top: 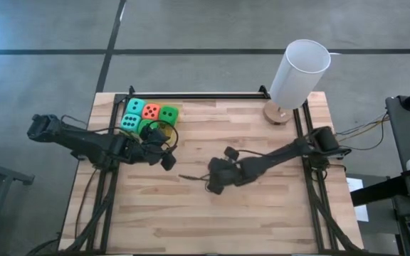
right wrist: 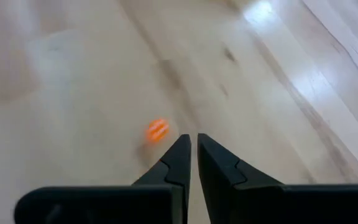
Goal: Pick & Place Dice
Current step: Put the orange small die into the yellow container
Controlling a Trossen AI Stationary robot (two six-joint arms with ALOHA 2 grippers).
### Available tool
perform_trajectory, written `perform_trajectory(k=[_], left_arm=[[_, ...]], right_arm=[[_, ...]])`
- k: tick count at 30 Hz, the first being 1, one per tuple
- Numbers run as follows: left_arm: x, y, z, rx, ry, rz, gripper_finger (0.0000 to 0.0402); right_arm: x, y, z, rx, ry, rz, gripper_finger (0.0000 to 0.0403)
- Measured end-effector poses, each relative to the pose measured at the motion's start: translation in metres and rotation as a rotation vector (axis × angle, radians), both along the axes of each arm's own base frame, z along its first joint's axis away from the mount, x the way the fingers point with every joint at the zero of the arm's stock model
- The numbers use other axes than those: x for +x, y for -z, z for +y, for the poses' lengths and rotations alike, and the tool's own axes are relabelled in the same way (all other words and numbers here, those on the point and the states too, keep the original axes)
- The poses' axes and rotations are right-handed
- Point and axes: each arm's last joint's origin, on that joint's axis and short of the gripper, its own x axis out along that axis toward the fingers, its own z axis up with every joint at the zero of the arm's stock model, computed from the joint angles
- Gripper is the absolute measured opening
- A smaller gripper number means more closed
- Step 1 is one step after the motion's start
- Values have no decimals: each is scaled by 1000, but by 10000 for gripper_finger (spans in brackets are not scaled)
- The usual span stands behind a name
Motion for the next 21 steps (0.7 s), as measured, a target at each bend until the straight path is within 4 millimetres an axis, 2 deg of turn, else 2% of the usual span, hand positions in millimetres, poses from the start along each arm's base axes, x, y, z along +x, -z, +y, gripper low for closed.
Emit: perform_trajectory(k=[6, 12, 21], left_arm=[[2, -1, -1, -24, 36, -13, 222], [13, 5, -7, -29, 240, 6, 233], [46, 36, -18, 69, 503, 99, 248]], right_arm=[[-35, -39, 21, -7, -84, -92, 28], [-71, -64, 34, 17, -158, -160, 28], [-110, -76, 41, 49, -229, -230, 28]])
